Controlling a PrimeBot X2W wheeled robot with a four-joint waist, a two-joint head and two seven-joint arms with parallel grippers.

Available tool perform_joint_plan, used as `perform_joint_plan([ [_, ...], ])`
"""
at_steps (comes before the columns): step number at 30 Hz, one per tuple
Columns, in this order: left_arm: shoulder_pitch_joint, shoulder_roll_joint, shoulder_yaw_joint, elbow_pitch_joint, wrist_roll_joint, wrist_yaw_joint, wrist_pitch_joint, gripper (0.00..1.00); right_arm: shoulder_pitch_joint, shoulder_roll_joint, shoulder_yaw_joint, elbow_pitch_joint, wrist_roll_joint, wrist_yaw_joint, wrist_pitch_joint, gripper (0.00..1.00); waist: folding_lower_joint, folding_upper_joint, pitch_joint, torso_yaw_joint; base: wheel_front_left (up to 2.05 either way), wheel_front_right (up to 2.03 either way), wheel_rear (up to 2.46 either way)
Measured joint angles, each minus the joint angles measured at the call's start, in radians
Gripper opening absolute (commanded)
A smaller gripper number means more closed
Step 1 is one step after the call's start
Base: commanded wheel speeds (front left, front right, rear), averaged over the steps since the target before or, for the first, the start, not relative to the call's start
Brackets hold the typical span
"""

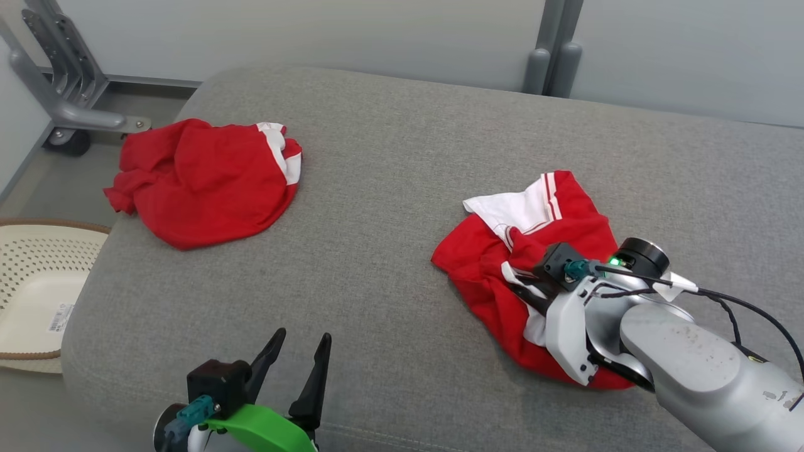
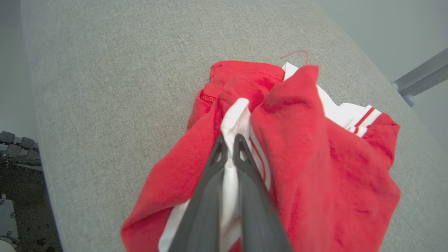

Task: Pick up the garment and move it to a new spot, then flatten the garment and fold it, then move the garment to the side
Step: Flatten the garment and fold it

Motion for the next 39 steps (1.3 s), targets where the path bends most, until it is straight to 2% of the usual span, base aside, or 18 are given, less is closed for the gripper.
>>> perform_joint_plan([
  [8,-0.001,-0.014,-0.009,-0.010,0.000,0.000,0.001,1.00,0.020,-0.032,-0.057,-0.036,0.037,-0.028,-0.037,0.00,0.0000,0.0000,0.016,-0.055,0.00,0.00,0.00],
  [11,-0.015,-0.033,-0.032,-0.025,0.003,-0.001,0.003,1.00,0.054,-0.051,-0.059,-0.049,0.051,-0.028,-0.045,0.00,0.0000,0.0000,0.025,-0.085,0.00,0.00,0.00],
  [13,-0.035,-0.046,-0.038,-0.031,0.006,-0.002,0.005,1.00,0.069,-0.057,-0.048,-0.049,0.051,-0.028,-0.044,0.09,0.0000,0.0000,0.030,-0.100,0.00,0.00,0.00],
  [14,-0.047,-0.049,-0.040,-0.031,0.011,-0.002,0.005,1.00,0.076,-0.058,-0.047,-0.050,0.051,-0.028,-0.044,0.17,0.0000,0.0000,0.033,-0.108,0.00,0.00,0.00],
  [15,-0.056,-0.051,-0.041,-0.032,0.014,-0.002,0.006,1.00,0.082,-0.059,-0.047,-0.050,0.051,-0.029,-0.044,0.20,0.0000,0.0000,0.036,-0.115,0.00,0.00,0.00],
  [17,-0.067,-0.055,-0.042,-0.030,0.018,-0.002,0.005,1.00,0.085,-0.060,-0.048,-0.050,0.051,-0.038,-0.045,0.37,0.0000,0.0000,0.043,-0.130,0.00,0.00,0.00],
  [18,-0.070,-0.058,-0.042,-0.029,0.019,-0.002,0.005,1.00,0.085,-0.060,-0.051,-0.051,0.051,-0.045,-0.047,0.50,0.0000,0.0000,0.045,-0.138,0.00,0.00,0.00],
  [19,-0.073,-0.061,-0.044,-0.026,0.019,-0.003,0.006,1.00,0.085,-0.063,-0.054,-0.052,0.051,-0.050,-0.054,0.91,0.0000,0.0000,0.048,-0.145,0.00,0.00,0.00],
  [20,-0.073,-0.063,-0.045,-0.022,0.020,-0.006,0.005,1.00,0.085,-0.066,-0.057,-0.053,0.051,-0.054,-0.055,1.00,0.0000,0.0000,0.051,-0.152,0.00,0.00,0.00],
  [29,-0.079,-0.072,-0.059,0.010,0.020,-0.011,0.007,1.00,0.086,-0.097,-0.098,-0.073,0.059,-0.089,-0.087,1.00,0.0000,0.0000,0.068,-0.183,0.00,0.00,0.00],
  [34,-0.086,-0.074,-0.059,0.027,0.020,-0.016,0.007,1.00,0.087,-0.106,-0.104,-0.079,0.062,-0.091,-0.089,1.00,0.0000,0.0000,0.069,-0.184,0.00,0.00,0.00],
  [39,-0.100,-0.075,-0.059,0.034,0.020,-0.019,0.007,1.00,0.102,-0.114,-0.119,-0.084,0.071,-0.107,-0.098,1.00,0.0000,0.0000,0.070,-0.183,0.00,0.00,0.00],
])
